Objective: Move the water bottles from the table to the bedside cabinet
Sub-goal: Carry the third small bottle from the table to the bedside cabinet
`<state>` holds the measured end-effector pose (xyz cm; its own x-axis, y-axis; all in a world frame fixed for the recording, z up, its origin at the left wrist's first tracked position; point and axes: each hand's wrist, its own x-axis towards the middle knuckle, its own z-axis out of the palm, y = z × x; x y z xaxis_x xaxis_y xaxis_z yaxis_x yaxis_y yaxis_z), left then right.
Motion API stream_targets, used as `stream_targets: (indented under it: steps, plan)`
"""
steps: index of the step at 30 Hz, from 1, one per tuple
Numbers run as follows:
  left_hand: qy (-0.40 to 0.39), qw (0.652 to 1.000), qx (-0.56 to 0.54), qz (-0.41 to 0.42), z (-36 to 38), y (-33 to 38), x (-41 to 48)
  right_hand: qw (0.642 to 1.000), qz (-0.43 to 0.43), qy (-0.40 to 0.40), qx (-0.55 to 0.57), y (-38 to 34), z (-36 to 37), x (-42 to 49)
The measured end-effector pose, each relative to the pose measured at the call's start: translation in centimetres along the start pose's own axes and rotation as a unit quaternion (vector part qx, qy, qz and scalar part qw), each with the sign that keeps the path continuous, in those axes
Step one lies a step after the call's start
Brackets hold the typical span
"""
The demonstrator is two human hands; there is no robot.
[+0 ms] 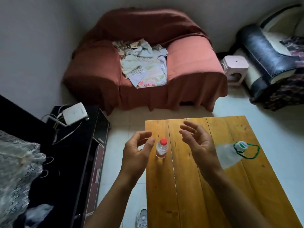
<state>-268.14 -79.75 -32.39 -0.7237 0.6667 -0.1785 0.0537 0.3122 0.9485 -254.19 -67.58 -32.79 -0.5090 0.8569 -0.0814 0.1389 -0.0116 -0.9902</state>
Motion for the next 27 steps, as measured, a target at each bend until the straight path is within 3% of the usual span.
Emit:
stream_targets:
  steps: [4, 12, 27]
  plan:
    - [-0.034, 0.999, 0.018, -0.017, -0.2, -3.8, 3.9, 0.999, 0.034, 0.034, -0.018, 3.1, 1.3, 1.0]
    - [-0.126, 0.990, 0.067, -0.014, 1.8, -10.6, 10.0, 0.994, 0.087, 0.024, -0.065, 11.3, 4.0, 2.7]
    - [-0.219, 0.968, 0.119, -0.009, 7.0, -20.9, 13.2, 0.982, 0.162, 0.017, -0.096, 22.7, 7.2, 3.7]
